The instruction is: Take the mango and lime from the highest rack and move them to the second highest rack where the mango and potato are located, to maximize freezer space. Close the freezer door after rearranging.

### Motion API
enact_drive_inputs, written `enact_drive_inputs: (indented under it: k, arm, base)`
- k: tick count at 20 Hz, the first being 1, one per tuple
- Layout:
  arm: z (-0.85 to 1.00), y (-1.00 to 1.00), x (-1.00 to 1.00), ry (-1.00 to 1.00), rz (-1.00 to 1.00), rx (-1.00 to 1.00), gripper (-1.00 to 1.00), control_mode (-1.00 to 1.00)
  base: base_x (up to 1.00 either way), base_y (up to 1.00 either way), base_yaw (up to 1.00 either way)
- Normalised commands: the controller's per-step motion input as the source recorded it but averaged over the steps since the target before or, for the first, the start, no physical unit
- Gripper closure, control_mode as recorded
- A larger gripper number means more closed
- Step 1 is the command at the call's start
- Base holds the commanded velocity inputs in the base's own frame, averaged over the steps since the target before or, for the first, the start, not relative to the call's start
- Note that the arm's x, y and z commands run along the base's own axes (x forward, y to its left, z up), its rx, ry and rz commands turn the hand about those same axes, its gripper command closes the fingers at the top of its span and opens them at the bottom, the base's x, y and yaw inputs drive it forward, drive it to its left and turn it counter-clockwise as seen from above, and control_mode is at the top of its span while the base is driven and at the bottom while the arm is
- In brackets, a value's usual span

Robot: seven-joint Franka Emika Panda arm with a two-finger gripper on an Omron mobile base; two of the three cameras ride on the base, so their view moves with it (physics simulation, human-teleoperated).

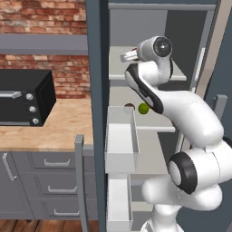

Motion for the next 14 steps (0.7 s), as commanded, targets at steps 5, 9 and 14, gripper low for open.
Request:
enact_drive_inputs:
  k: [5, 9, 14]
  arm:
    - [0.06, -0.02, -0.89, 0.13, 0.0, 0.0, 1.0, -1.0]
    - [-0.09, -0.16, -1.0, 0.0, 0.0, 0.1, 1.0, -1.0]
    - [-0.3, -0.27, -1.0, 0.0, 0.0, 0.1, 1.0, -1.0]
  base:
    - [0.0, 0.0, 0.0]
    - [0.0, 0.0, 0.0]
    - [0.0, 0.0, 0.0]
